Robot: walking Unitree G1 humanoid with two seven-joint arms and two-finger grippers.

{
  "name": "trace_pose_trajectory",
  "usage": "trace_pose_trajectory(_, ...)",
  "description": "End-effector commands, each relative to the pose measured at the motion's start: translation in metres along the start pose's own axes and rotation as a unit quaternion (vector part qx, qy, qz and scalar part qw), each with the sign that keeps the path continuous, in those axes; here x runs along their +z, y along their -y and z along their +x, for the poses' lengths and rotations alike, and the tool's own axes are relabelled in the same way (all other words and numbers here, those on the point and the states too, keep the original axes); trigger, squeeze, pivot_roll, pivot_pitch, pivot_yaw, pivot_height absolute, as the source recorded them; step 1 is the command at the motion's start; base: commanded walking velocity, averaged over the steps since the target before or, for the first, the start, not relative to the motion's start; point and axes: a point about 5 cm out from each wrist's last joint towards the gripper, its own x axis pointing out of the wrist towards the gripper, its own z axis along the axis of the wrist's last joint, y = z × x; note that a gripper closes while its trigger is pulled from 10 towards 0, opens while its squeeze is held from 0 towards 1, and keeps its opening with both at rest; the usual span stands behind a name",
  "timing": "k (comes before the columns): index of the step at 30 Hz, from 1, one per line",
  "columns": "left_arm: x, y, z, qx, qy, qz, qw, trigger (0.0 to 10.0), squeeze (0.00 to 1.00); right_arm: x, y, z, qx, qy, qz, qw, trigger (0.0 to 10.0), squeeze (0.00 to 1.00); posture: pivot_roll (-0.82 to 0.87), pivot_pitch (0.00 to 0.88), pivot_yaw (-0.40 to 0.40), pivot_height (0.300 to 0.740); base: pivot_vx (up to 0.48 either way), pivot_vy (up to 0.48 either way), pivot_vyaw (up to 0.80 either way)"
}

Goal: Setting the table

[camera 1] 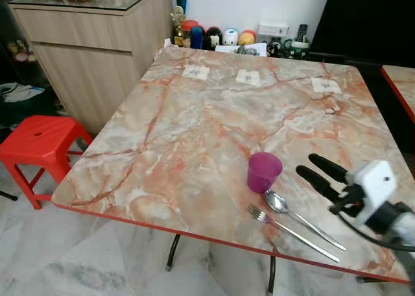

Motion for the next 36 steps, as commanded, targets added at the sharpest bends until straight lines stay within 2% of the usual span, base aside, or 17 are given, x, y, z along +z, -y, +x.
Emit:
trace_pose_trajectory(1, -0.01, 0.016, -0.001, -0.017, -0.022, 0.001, 1.0, 10.0, 0.0, 0.003, -0.003, -0.008, 0.041, -0.006, 0.018, 0.999, 10.0, 0.0, 0.01, 0.107, -0.019, 0.74, 0.0, 0.0, 0.0)
trace_pose_trajectory(6, 0.0, 0.027, 0.002, -0.024, -0.015, 0.002, 1.0, 10.0, 0.0, -0.002, -0.023, -0.006, 0.123, -0.025, 0.036, 0.991, 10.0, 0.0, 0.01, 0.105, -0.02, 0.74, 0.0, 0.0, 0.0)
trace_pose_trajectory(7, 0.007, 0.032, 0.005, -0.027, -0.01, 0.002, 1.0, 10.0, 0.0, -0.011, -0.031, -0.002, 0.138, -0.027, 0.066, 0.988, 10.0, 0.0, 0.01, 0.103, -0.021, 0.74, 0.0, 0.0, 0.0)
trace_pose_trajectory(9, 0.013, 0.035, 0.006, -0.028, -0.007, 0.002, 1.0, 10.0, 0.0, -0.025, -0.034, 0.002, 0.142, -0.053, 0.064, 0.986, 10.0, 0.0, 0.02, 0.103, -0.021, 0.74, 0.0, 0.0, 0.0)
trace_pose_trajectory(11, 0.008, 0.026, 0.005, -0.024, -0.009, 0.0, 1.0, 10.0, 0.0, -0.033, -0.035, 0.003, 0.15, -0.073, 0.057, 0.984, 10.0, 0.0, 0.03, 0.102, -0.024, 0.74, 0.0, 0.0, 0.0)
trace_pose_trajectory(12, 0.004, 0.02, 0.003, -0.019, -0.01, -0.003, 1.0, 10.0, 0.0, -0.041, -0.038, 0.007, 0.156, -0.08, 0.066, 0.982, 10.0, 0.0, 0.03, 0.101, -0.024, 0.74, 0.0, 0.0, 0.0)
trace_pose_trajectory(15, 0.003, 0.02, 0.003, -0.018, -0.011, -0.002, 1.0, 10.0, 0.0, -0.047, -0.041, 0.011, 0.157, -0.078, 0.089, 0.981, 10.0, 0.0, 0.03, 0.1, -0.026, 0.74, 0.0, 0.0, 0.0)
trace_pose_trajectory(17, 0.003, 0.02, 0.003, -0.02, -0.012, -0.002, 1.0, 10.0, 0.0, -0.061, -0.046, 0.012, 0.169, -0.112, 0.092, 0.975, 10.0, 0.0, 0.03, 0.101, -0.025, 0.74, 0.0, 0.0, 0.0)
trace_pose_trajectory(20, 0.005, 0.019, 0.004, -0.021, -0.01, -0.004, 1.0, 10.0, 0.0, -0.083, -0.042, 0.017, 0.131, -0.162, 0.084, 0.975, 10.0, 0.0, 0.04, 0.101, -0.023, 0.74, 0.0, 0.0, 0.0)
trace_pose_trajectory(23, 0.005, 0.018, 0.004, -0.021, -0.011, -0.004, 1.0, 10.0, 0.0, -0.096, -0.048, 0.019, 0.134, -0.179, 0.098, 0.97, 10.0, 0.0, 0.04, 0.101, -0.019, 0.74, 0.0, 0.0, 0.0)
trace_pose_trajectory(36, 0.007, 0.015, 0.004, -0.022, -0.009, -0.002, 1.0, 10.0, 0.0, -0.095, -0.047, 0.028, 0.148, -0.168, 0.087, 0.971, 10.0, 0.0, 0.04, 0.1, -0.008, 0.74, 0.0, 0.0, 0.0)
